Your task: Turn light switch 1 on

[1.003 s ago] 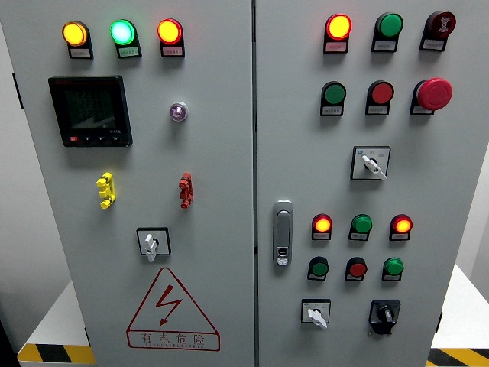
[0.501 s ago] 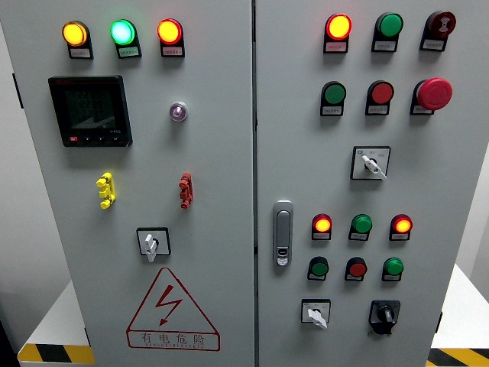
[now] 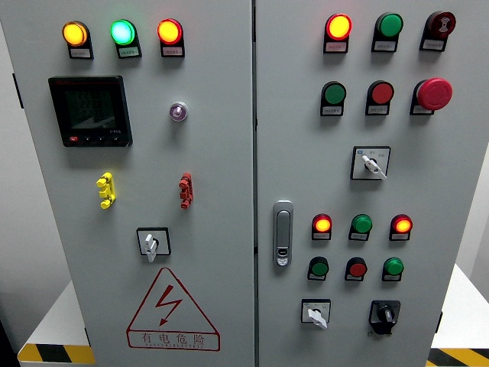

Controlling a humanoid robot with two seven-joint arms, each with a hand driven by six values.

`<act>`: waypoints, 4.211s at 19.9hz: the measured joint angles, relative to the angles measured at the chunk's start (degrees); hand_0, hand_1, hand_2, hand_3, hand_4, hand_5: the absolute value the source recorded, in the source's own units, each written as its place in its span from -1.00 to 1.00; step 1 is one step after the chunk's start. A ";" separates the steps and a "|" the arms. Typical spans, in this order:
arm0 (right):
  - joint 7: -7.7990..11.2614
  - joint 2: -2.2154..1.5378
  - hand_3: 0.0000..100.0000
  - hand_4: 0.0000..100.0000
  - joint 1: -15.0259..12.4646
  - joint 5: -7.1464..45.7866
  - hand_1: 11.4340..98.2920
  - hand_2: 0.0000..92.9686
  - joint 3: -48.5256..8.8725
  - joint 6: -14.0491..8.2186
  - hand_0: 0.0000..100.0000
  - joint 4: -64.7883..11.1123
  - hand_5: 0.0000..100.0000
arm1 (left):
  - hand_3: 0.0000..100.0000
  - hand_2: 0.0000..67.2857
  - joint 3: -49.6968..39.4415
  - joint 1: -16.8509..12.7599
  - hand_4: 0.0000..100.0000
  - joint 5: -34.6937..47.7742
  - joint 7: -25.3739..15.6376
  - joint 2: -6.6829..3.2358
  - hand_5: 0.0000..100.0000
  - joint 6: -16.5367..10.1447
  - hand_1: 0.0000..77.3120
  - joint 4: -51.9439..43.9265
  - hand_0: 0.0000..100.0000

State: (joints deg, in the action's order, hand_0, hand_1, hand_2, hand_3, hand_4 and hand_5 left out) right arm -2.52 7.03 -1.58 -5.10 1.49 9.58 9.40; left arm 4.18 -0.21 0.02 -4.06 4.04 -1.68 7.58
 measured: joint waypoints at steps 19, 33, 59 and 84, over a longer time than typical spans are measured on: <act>0.00 0.00 -0.78 -0.54 0.00 0.00 -0.75 -1.00 0.00 0.00 -1.00 0.00 -0.71 | -1.00 -0.84 -64.01 1.02 -1.00 67.26 -9.04 0.23 -0.91 -0.21 -0.67 -0.90 -1.00; 0.04 0.00 -0.78 -0.54 -0.05 0.00 -0.75 -1.00 0.00 0.00 -1.00 0.00 -0.71 | -0.43 -0.43 -94.94 1.60 -0.19 87.63 -12.73 0.84 -0.51 -0.72 -0.29 25.40 -1.00; 0.05 0.00 -0.78 -0.54 -0.09 0.00 -0.75 -1.00 0.00 0.00 -1.00 0.00 -0.71 | 0.06 -0.10 -89.68 -2.18 0.40 88.27 7.86 0.57 -0.22 0.62 0.25 90.06 -1.00; -0.02 0.00 -0.78 -0.54 -0.08 0.00 -0.74 -1.00 0.00 0.00 -1.00 0.00 -0.71 | 0.62 0.08 -84.82 16.68 1.00 90.35 25.57 1.88 0.64 21.44 0.49 91.08 -1.00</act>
State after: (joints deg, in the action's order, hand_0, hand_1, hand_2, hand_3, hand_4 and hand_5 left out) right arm -2.54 7.03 -1.66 -5.10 1.49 9.58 9.40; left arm -80.64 16.47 90.37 21.51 5.93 19.76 98.67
